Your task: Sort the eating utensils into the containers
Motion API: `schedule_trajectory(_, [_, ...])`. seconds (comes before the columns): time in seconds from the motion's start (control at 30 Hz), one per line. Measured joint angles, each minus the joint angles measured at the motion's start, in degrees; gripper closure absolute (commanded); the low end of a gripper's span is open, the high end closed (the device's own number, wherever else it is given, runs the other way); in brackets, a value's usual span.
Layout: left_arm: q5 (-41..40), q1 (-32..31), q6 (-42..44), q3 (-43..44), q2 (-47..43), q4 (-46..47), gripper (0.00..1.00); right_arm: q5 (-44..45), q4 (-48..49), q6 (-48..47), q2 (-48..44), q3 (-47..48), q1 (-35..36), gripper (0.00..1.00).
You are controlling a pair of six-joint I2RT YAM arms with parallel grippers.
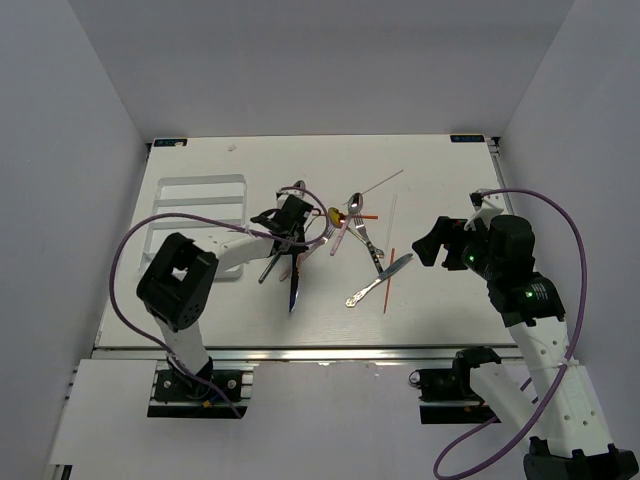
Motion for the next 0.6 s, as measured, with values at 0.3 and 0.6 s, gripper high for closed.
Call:
schedule_trajectory(0.3, [-2.2,1.2,-2.6,4.3,-11.9,-3.9,1.0,0.0,0.0,0.0,0.0,0.0,0.0,0.11])
schedule_trajectory(0.6, [-7.4,26.2,-14.1,2.3,-20.8,-6.9,1.0,-0.6,-0.1,-0.1,0.0,0.0,0.0,0.11])
